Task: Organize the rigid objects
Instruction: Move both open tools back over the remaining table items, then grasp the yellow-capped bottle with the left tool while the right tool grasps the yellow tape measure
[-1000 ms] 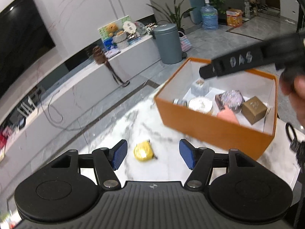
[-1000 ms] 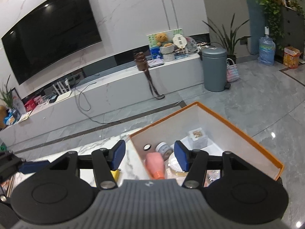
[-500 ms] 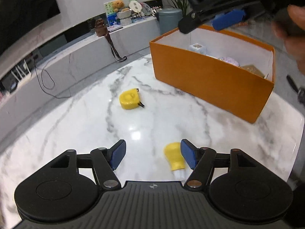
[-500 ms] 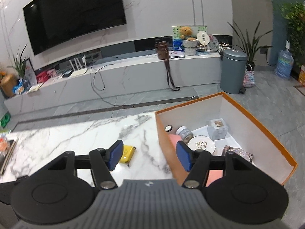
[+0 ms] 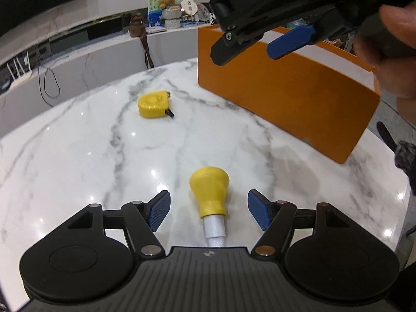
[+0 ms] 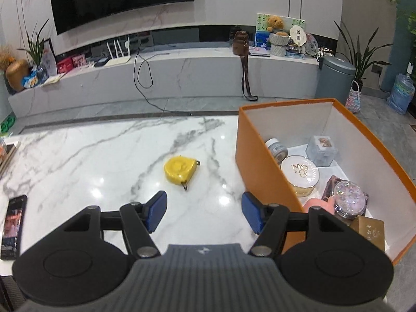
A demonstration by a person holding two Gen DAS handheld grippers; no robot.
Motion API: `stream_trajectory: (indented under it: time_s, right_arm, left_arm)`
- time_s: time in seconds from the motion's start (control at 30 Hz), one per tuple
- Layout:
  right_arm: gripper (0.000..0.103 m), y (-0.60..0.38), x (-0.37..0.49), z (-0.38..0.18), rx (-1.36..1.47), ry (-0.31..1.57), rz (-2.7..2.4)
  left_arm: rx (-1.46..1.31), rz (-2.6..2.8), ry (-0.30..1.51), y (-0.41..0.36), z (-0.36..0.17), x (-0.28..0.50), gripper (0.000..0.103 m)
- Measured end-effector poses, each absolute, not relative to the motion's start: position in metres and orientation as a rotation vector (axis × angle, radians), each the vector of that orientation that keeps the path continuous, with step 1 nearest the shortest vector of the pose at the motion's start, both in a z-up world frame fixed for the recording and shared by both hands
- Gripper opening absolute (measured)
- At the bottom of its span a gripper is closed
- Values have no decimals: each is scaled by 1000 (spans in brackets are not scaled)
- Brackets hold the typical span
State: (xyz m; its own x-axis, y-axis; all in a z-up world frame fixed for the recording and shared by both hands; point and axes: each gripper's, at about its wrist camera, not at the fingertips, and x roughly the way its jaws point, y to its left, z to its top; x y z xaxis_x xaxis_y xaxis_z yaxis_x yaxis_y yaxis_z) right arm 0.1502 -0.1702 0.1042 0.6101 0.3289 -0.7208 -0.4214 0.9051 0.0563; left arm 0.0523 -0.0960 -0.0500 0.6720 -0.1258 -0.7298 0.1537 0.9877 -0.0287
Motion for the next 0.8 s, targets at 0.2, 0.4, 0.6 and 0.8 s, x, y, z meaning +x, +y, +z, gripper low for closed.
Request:
stream_trajectory:
  time_s: [0.2, 0.4, 0.6, 0.8]
  right_arm:
    - [64, -164, 161, 91, -128, 833, 429]
    - [64, -154, 169, 82, -138, 846, 435]
    - [64, -151, 178, 72, -139, 863, 427]
    - [64, -141, 185, 59, -157, 884, 423]
  left_arm:
    - [-3, -174, 804, -98, -62, 65, 80]
    - [9, -182, 801, -103, -71, 70, 74]
    - [22, -199, 789, -99, -72, 69, 55]
    - [0, -219, 802, -84, -71, 69, 44]
